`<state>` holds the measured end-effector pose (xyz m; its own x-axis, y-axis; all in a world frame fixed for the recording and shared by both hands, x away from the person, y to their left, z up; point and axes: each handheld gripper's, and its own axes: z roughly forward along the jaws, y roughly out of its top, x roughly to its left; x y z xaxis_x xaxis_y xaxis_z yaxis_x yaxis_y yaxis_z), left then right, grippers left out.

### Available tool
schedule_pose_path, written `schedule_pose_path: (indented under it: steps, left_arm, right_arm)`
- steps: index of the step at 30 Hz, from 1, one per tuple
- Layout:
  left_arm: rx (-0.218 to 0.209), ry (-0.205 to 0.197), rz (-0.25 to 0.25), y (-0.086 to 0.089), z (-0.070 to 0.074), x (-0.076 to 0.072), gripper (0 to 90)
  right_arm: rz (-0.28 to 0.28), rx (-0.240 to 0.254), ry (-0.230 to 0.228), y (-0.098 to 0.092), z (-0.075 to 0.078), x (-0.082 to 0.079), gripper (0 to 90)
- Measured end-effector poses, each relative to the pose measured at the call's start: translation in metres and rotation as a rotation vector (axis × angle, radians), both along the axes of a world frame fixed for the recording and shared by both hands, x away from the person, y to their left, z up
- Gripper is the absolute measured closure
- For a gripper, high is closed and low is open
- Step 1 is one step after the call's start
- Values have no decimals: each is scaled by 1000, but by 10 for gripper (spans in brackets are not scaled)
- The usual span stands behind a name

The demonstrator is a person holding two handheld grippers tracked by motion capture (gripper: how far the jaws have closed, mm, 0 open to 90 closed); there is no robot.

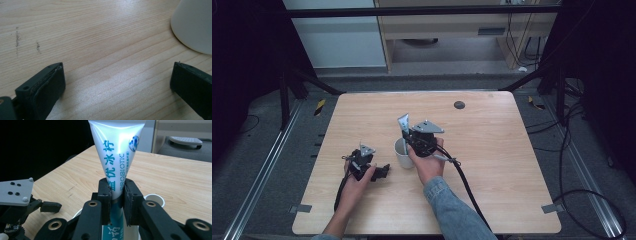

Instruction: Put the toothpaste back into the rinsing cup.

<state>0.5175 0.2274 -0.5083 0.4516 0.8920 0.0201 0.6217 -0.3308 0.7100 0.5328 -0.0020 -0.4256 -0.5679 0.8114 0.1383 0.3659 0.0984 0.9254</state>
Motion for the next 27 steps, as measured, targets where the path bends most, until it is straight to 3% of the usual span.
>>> schedule_pose_path:
  steps: [15,20,27]
  left_arm:
    - [0,0,-1,0,0,0,0]
    - [0,0,-1,0,0,0,0]
    - [0,0,-2,0,0,0,0]
  right_arm:
    - [6,-8,9,1,-1,2,687]
    - [26,-16,6,4,-2,0,757]
    - [29,-22,5,6,-2,0,762]
